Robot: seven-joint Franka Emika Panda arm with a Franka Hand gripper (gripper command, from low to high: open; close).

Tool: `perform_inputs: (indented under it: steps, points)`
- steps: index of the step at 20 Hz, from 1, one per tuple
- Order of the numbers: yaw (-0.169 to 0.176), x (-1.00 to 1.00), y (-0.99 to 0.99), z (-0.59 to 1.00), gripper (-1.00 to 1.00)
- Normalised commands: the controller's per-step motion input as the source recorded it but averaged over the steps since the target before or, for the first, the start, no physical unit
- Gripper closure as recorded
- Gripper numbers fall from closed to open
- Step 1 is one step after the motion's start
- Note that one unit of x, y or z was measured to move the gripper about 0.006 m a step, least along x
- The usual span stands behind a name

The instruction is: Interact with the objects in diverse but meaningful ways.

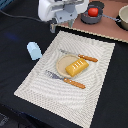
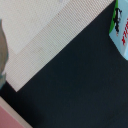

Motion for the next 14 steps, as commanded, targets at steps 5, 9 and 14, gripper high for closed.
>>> perform_inputs:
  steps: [5, 9, 14]
  points:
    - [0.019, -0.82, -0.33, -0.09, -1.0]
    - [0.07, -0.84, -0.06, 0.01, -1.0]
    - [0.145, -0.75, 0.06, 0.18, -1.0]
